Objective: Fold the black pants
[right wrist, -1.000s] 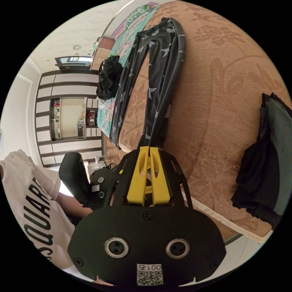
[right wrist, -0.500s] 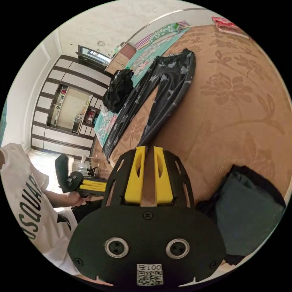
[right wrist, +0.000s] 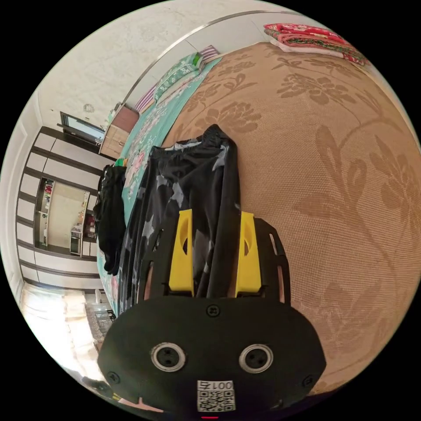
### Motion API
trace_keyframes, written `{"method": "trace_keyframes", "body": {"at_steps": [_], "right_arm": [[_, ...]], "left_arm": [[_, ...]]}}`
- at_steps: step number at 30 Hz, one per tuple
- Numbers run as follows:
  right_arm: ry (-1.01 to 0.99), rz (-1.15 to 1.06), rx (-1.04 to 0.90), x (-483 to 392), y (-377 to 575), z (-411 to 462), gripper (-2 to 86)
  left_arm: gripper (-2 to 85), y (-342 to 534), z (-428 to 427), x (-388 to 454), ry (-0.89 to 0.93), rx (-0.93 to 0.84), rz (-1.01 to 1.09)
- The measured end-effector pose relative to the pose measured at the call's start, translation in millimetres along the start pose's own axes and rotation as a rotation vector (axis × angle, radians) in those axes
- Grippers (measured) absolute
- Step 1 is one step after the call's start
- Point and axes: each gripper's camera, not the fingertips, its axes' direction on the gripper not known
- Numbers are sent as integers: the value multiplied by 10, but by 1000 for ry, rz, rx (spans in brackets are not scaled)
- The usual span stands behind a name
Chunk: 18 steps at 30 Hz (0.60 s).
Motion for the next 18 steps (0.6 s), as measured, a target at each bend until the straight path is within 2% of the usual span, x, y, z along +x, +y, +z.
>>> {"method": "trace_keyframes", "body": {"at_steps": [7, 11, 14, 18], "right_arm": [[191, 1, -42, -438, -692, 390, 84], [197, 13, -82, -624, -921, 584, 33], [191, 4, -71, -766, -1017, 579, 27], [279, -74, -35, -1033, -1099, 570, 48]], "left_arm": [[-9, 279, -401, -734, 190, -35, 24], [-9, 403, -633, -1170, 250, -53, 13], [-9, 485, -796, -1436, 261, -64, 5], [-9, 577, -954, -1701, 280, -83, 7]]}}
